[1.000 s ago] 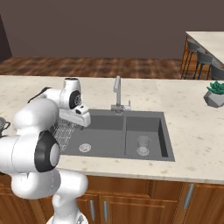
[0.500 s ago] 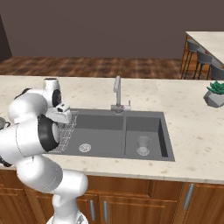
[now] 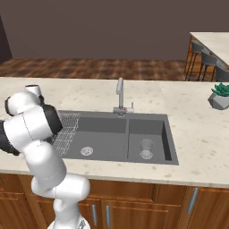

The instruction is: Place the colander in the left basin and the glass cup in the right basin of the sink.

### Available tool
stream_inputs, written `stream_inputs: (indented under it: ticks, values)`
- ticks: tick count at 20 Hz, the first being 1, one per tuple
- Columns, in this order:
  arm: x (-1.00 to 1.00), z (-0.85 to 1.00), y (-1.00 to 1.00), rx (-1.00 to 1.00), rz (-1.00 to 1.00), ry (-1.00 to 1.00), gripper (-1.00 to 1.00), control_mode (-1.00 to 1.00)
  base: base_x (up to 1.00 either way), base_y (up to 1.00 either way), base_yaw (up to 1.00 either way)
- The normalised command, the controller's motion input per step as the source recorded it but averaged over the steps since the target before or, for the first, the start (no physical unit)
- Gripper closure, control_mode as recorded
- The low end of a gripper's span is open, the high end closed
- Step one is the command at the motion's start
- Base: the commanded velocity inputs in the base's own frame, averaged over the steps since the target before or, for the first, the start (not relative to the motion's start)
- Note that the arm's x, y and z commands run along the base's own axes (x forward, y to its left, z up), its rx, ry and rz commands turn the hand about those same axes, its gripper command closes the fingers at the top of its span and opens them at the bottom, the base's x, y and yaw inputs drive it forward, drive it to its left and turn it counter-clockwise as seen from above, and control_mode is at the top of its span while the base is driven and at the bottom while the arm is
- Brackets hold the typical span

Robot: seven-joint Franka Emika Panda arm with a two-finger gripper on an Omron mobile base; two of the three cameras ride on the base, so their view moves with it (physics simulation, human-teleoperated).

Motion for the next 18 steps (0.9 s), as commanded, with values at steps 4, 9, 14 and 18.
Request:
stream_inputs:
  ticks: [4, 9, 14, 18]
  values:
    - [0.01, -0.03, 0.9, -0.02, 0.11, 0.06, -1.0, -1.0, 0.0, 0.0, 0.0]
    - [0.06, 0.0, 0.74, -0.05, 0.04, 0.03, -1.0, -1.0, 0.0, 0.0, 0.0]
    - [0.17, -0.02, 0.3, -0.03, -0.05, -0.02, -1.0, -1.0, 0.0, 0.0, 0.0]
    - [0.04, -0.01, 0.25, -0.01, -0.05, -0.09, -1.0, -1.0, 0.0, 0.0, 0.0]
